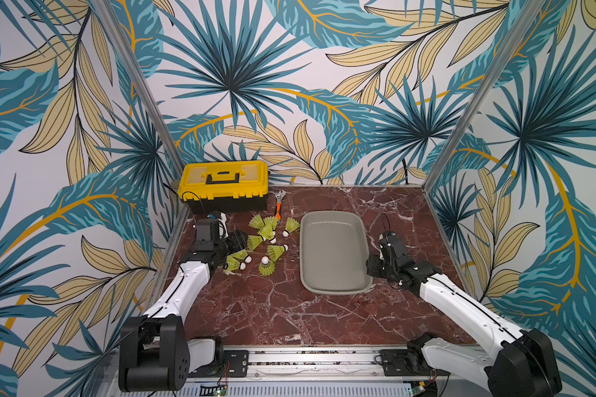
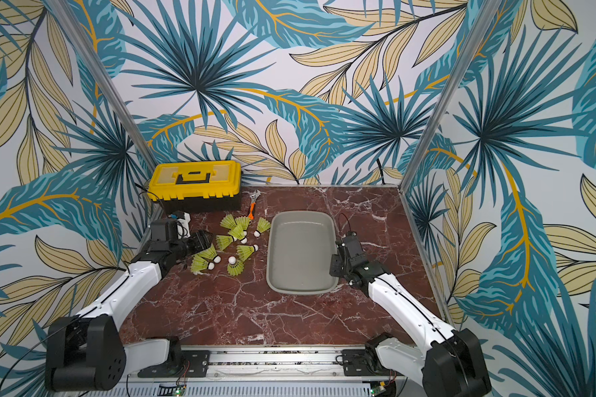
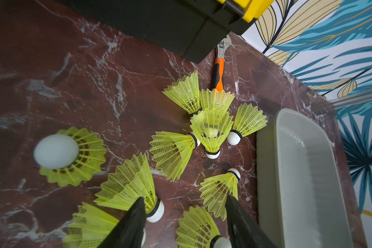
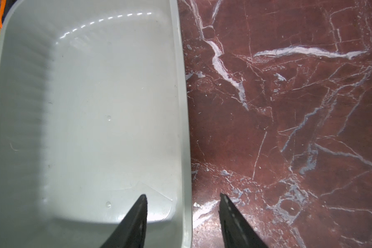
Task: Put the shuttlecocks into the storage box
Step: Move the storage box to the center of the board, then pick up the shuttlecock at the center of the board.
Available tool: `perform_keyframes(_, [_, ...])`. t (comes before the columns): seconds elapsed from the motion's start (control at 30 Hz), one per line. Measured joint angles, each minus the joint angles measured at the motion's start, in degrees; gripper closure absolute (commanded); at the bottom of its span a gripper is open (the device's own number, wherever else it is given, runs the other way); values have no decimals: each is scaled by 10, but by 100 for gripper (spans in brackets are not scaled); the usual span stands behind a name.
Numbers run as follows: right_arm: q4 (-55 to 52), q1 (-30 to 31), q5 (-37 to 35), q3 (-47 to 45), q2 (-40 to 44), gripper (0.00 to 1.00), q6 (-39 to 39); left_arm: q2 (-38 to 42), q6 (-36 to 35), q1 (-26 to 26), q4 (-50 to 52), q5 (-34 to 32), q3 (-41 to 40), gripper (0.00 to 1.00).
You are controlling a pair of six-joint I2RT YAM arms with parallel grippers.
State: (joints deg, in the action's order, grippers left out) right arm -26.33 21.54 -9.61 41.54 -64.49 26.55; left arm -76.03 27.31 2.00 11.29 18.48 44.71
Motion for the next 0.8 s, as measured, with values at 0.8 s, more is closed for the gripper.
perform_keyframes(0.8, [8, 0, 2, 0, 4, 45, 5, -191, 88, 0, -34, 64, 78, 77])
